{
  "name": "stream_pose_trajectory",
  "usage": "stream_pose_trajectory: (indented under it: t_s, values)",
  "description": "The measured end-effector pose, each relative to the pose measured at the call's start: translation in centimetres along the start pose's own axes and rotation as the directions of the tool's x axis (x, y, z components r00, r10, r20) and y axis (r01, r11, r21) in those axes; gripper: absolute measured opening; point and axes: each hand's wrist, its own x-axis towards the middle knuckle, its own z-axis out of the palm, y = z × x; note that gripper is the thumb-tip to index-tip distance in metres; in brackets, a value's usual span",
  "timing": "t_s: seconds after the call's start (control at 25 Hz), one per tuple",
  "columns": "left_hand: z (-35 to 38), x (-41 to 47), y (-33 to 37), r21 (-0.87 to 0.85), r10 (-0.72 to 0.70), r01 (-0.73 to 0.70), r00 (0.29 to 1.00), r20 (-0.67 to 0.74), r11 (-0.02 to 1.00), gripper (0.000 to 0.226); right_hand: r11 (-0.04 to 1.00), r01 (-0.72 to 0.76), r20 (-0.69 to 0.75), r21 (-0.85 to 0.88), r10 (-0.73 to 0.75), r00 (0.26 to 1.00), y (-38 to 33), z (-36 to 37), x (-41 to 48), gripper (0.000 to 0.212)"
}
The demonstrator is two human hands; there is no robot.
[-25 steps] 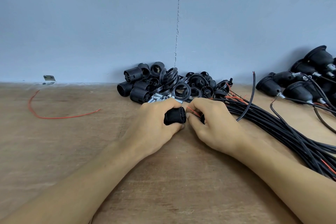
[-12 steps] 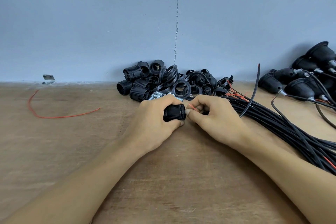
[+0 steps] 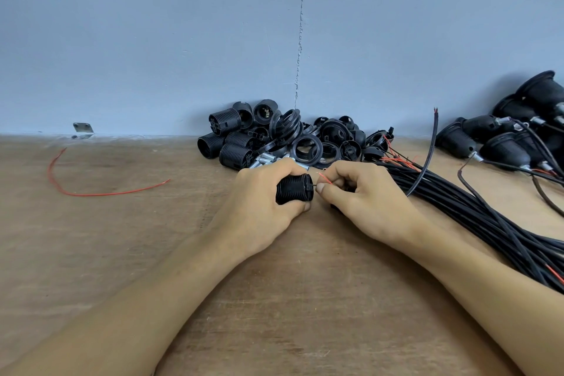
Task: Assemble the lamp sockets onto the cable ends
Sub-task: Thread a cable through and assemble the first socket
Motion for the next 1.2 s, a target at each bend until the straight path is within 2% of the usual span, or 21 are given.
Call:
stream_pose_trajectory:
  t_s: [1.2]
  values:
    - [-0.4, -0.4, 1.8, 0.048, -0.047, 0.045, 0.998, 0.038, 0.998, 0.027, 0.999, -0.046, 0.056, 0.016, 0.045, 0.997, -0.5, -0.1, -0.1, 0.022]
